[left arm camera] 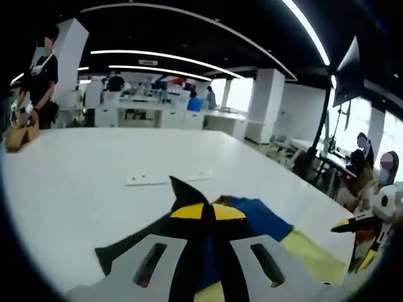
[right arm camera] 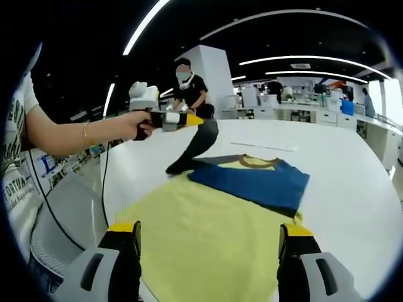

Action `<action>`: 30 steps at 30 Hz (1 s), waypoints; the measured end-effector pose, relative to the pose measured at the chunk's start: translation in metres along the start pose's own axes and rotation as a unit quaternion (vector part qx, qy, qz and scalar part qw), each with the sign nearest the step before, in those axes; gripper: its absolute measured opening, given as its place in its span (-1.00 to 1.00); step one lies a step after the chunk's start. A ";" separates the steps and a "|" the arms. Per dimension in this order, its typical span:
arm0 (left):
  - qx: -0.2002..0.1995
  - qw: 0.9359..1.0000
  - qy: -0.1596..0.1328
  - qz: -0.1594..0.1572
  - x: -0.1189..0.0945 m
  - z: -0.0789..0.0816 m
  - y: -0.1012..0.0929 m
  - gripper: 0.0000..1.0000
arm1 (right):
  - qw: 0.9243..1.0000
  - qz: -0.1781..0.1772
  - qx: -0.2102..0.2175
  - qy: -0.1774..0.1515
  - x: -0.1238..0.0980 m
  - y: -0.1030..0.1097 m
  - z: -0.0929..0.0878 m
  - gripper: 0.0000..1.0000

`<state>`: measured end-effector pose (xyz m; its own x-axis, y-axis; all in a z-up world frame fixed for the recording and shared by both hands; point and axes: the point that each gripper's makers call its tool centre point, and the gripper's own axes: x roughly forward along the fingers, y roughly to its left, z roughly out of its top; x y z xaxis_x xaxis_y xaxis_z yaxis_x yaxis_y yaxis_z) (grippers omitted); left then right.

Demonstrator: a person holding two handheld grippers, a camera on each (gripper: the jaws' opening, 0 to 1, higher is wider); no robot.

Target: Fold the garment on the visible template until the final outline fits inside the template.

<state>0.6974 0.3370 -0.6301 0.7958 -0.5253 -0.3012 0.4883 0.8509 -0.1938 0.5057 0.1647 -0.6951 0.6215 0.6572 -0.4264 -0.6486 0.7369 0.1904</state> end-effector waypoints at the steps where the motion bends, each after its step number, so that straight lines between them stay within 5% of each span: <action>1: -0.001 1.000 -0.003 -0.005 0.003 0.001 -0.004 -0.99 | 1.000 -0.001 0.001 0.000 0.000 0.000 0.000 0.78; 6: -0.017 0.999 -0.022 -0.034 0.011 0.006 -0.023 -0.99 | 1.000 -0.007 0.002 0.013 0.001 -0.005 -0.009 0.76; 30: -0.007 0.992 -0.018 -0.127 0.052 -0.003 -0.092 -1.00 | 0.999 -0.026 0.025 0.023 -0.001 -0.019 -0.018 0.72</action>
<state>0.6930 0.2313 -0.6307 0.6600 -0.7223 -0.2067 0.6700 0.6904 -0.2729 0.5090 0.1472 -0.7142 0.6329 0.6103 -0.4763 -0.5920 0.7780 0.2104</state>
